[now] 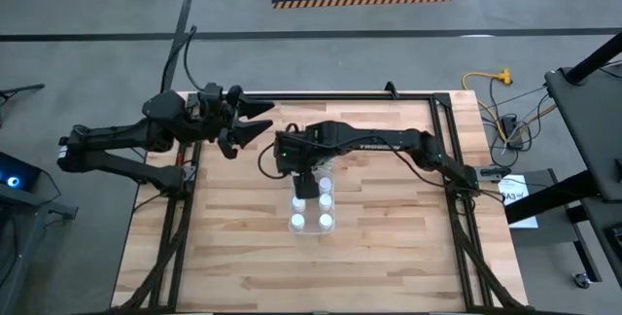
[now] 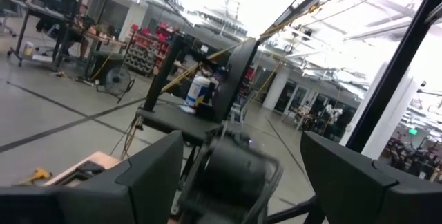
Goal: Pick and place pill bottles into a basket
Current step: Return to Home Position
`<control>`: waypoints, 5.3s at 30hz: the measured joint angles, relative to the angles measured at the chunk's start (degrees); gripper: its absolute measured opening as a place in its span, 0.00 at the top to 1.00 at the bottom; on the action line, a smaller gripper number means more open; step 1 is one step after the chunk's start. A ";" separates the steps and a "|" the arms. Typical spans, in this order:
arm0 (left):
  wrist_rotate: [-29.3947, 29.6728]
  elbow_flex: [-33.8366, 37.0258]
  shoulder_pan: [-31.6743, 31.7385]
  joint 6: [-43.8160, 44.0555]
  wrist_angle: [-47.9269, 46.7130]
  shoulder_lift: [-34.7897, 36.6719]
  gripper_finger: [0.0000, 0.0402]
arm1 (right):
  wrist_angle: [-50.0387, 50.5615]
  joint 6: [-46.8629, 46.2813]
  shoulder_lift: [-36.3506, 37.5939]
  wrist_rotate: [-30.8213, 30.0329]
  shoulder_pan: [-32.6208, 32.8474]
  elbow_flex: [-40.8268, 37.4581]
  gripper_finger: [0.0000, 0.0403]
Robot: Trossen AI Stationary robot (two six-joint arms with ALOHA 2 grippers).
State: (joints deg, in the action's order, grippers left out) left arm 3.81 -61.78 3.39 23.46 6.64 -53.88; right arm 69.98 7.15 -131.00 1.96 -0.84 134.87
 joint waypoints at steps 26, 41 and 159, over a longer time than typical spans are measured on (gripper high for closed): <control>-3.50 3.39 -0.03 -15.69 -2.67 9.73 0.32 | -5.27 -12.73 6.59 -0.48 0.07 0.00 0.50; -2.99 23.18 -0.03 -22.50 11.42 20.77 0.32 | -8.52 -2.80 19.55 -0.48 -0.10 -1.13 0.50; -8.72 61.35 -0.05 -18.88 11.81 51.68 0.32 | -71.83 -7.36 130.18 -10.87 -2.82 -134.31 0.50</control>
State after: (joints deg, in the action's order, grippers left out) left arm -4.91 -0.43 3.33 4.58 18.46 -2.20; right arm -1.85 -0.22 -0.81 -8.92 -3.66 0.56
